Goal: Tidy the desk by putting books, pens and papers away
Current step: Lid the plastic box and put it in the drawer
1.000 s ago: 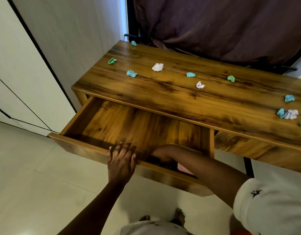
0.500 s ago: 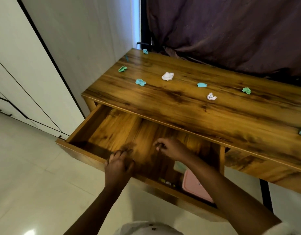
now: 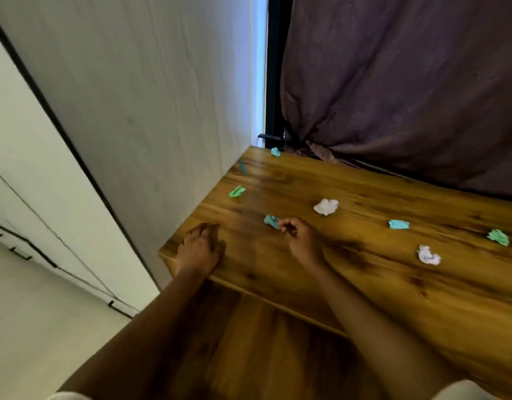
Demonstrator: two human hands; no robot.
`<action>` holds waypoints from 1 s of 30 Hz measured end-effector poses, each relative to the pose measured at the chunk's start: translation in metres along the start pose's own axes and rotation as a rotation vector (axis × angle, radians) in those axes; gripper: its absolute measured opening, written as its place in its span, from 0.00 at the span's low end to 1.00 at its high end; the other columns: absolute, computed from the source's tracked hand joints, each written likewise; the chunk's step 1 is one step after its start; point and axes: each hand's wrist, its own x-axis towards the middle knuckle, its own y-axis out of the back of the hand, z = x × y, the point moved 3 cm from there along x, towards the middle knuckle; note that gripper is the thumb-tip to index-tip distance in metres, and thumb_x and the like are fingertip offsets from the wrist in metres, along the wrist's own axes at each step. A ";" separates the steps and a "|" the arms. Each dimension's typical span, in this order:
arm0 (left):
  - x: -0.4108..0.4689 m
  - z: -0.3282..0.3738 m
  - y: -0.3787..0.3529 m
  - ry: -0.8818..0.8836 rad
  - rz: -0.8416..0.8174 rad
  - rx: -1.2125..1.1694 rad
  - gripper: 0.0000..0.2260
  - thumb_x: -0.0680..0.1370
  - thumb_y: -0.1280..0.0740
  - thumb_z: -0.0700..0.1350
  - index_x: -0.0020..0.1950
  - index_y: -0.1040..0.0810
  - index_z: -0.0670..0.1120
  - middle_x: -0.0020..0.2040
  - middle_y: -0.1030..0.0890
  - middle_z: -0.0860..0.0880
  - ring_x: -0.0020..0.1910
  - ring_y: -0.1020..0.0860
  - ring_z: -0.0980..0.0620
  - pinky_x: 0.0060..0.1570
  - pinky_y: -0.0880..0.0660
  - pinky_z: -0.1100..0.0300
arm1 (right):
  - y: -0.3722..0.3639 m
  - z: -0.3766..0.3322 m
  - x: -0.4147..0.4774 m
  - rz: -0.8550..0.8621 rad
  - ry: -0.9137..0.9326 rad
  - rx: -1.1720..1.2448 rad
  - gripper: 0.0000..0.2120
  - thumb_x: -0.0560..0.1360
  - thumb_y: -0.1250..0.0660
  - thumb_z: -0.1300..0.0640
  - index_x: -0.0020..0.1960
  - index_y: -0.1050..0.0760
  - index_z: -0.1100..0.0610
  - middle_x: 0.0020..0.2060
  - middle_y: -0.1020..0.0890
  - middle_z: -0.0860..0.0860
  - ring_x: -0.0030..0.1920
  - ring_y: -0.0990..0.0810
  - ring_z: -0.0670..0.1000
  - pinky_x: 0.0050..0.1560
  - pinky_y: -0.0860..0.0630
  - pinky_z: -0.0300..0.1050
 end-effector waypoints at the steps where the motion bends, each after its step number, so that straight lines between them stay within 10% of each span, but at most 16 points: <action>1: 0.021 -0.008 -0.002 -0.013 -0.025 0.027 0.26 0.79 0.44 0.59 0.75 0.40 0.50 0.73 0.36 0.46 0.69 0.35 0.44 0.65 0.33 0.48 | -0.010 -0.004 0.028 -0.020 0.016 -0.045 0.11 0.77 0.37 0.63 0.57 0.23 0.58 0.56 0.20 0.53 0.57 0.22 0.51 0.58 0.26 0.44; 7: 0.084 -0.040 -0.014 -0.146 -0.029 0.162 0.39 0.71 0.63 0.65 0.76 0.40 0.50 0.76 0.39 0.46 0.74 0.39 0.45 0.72 0.41 0.50 | -0.068 0.007 0.152 -0.222 0.092 -0.253 0.17 0.77 0.42 0.58 0.63 0.28 0.62 0.62 0.25 0.59 0.62 0.26 0.58 0.60 0.32 0.46; 14: 0.092 -0.046 -0.023 -0.190 0.016 0.116 0.34 0.74 0.59 0.63 0.76 0.39 0.50 0.75 0.36 0.46 0.74 0.38 0.45 0.71 0.42 0.50 | -0.115 0.005 0.244 -0.347 0.269 -0.575 0.25 0.81 0.47 0.54 0.76 0.47 0.53 0.76 0.46 0.53 0.72 0.41 0.61 0.72 0.44 0.54; 20: 0.093 -0.049 -0.026 -0.194 0.024 0.134 0.32 0.75 0.57 0.62 0.75 0.37 0.49 0.74 0.34 0.46 0.73 0.37 0.46 0.70 0.41 0.51 | -0.112 -0.009 0.245 -0.352 0.289 -0.771 0.19 0.81 0.49 0.55 0.70 0.34 0.50 0.66 0.27 0.57 0.65 0.31 0.60 0.62 0.33 0.53; 30: 0.090 -0.046 -0.021 -0.176 -0.026 0.152 0.30 0.76 0.54 0.61 0.74 0.35 0.48 0.73 0.33 0.46 0.72 0.36 0.44 0.70 0.40 0.50 | 0.012 0.059 0.107 -0.028 0.113 -0.431 0.06 0.72 0.32 0.62 0.46 0.17 0.56 0.48 0.16 0.54 0.49 0.19 0.56 0.51 0.28 0.44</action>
